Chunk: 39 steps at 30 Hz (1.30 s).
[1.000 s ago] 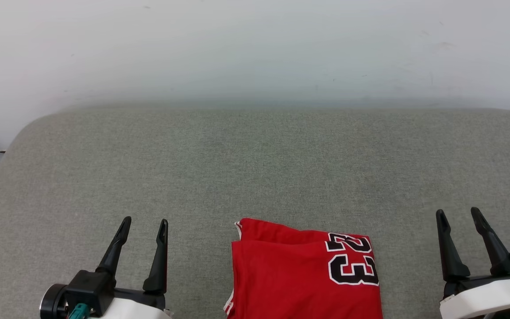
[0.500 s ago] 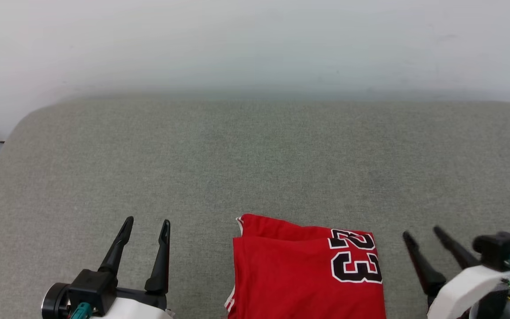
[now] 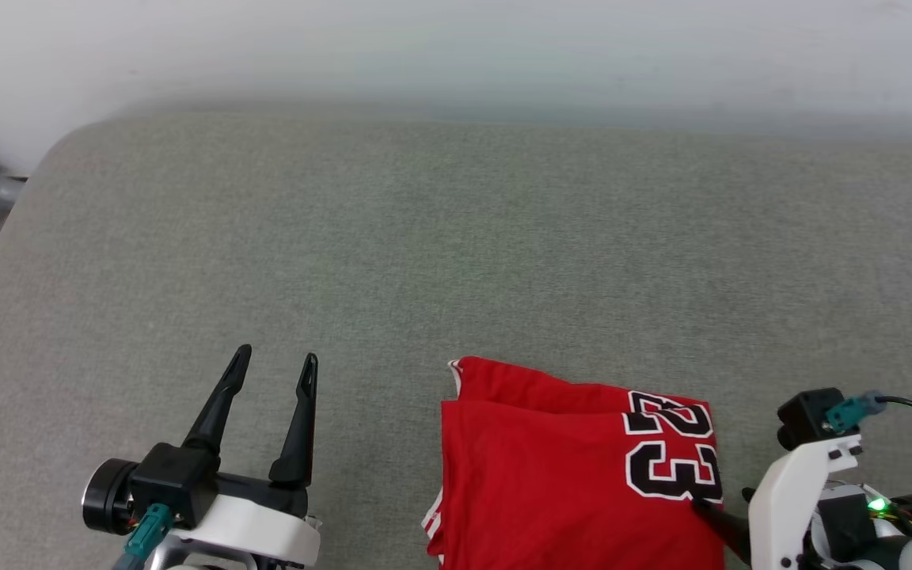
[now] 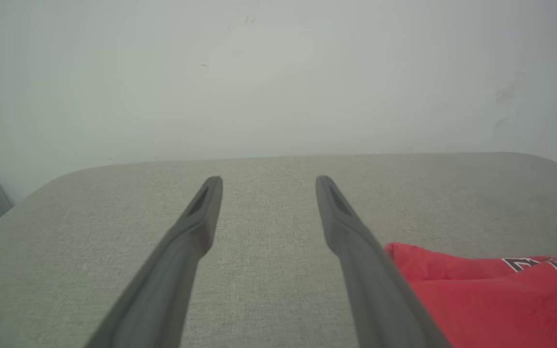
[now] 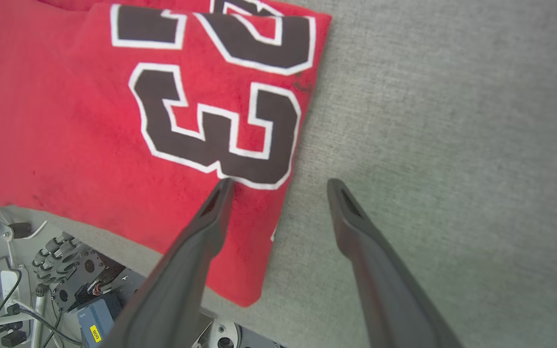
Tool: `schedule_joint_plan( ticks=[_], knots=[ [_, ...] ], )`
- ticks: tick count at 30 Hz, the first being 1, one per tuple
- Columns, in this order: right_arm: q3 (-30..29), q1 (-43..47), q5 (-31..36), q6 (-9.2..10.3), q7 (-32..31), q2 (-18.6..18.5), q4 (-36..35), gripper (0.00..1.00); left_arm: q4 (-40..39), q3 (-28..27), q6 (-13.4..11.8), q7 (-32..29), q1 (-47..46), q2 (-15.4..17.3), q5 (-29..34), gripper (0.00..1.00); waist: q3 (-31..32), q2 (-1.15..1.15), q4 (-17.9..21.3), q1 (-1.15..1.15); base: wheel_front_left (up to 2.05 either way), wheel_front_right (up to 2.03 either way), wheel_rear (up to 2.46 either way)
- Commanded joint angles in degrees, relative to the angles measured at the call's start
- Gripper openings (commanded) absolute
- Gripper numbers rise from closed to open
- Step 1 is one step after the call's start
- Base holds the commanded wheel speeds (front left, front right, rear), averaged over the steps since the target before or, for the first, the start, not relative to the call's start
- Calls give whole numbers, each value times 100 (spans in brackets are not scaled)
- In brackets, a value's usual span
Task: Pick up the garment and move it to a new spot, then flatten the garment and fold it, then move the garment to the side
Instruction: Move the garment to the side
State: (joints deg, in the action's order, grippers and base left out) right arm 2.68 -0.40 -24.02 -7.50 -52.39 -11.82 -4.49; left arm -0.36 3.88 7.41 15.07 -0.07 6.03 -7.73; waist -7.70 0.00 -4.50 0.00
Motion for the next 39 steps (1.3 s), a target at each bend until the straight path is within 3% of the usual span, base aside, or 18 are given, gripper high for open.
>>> schedule_joint_plan(
  ticks=[1, 14, 15, 16, 17, 18, 28, 36, 39],
  knots=[
    [-11, -114, 38, 3, -165, 134, 49, 100, 12, 16, 11, 12, -108, 18, 20, 100, -123, 0, -143, 0, 0, 0, 0],
    [218, -267, 419, 3, -428, 400, 774, 100, 95, 56, 11, 12, -287, -22, 47, 100, -427, 0, -428, 0, 0, 0, 0],
    [259, -270, 421, 3, -402, 420, 840, 86, 102, 64, 11, 12, -293, -20, 52, 100, -434, 0, -433, 0, 0, 0, 0],
    [292, -285, 430, 2, -379, 431, 896, 38, 111, 70, 10, 12, -306, -18, 56, 100, -437, 0, -435, 0, 0, 0, 0],
    [325, -297, 447, 2, -331, 432, 937, 5, 116, 73, 10, 12, -320, -17, 62, 100, -431, 0, -432, 0, 0, 0, 0],
    [368, -303, 459, 2, -293, 413, 969, 0, 124, 75, 11, 12, -328, -14, 71, 100, -418, 0, -424, 0, 0, 0, 0],
    [781, -625, 721, 7, 151, -329, 584, 0, 127, 114, 11, 12, -172, -15, 56, 100, -142, 0, -82, 0, 0, 0, 0],
    [1426, -937, 747, 7, 86, -1627, -11, 0, 159, 544, 5, 12, -235, 54, 2, 100, -122, 0, 460, 0, 0, 0, 0],
    [1499, -1004, 717, 7, 47, -1946, -104, 0, 149, 616, 5, 12, -277, 56, -1, 100, -165, 0, 615, 0, 0, 0, 0]
  ],
)
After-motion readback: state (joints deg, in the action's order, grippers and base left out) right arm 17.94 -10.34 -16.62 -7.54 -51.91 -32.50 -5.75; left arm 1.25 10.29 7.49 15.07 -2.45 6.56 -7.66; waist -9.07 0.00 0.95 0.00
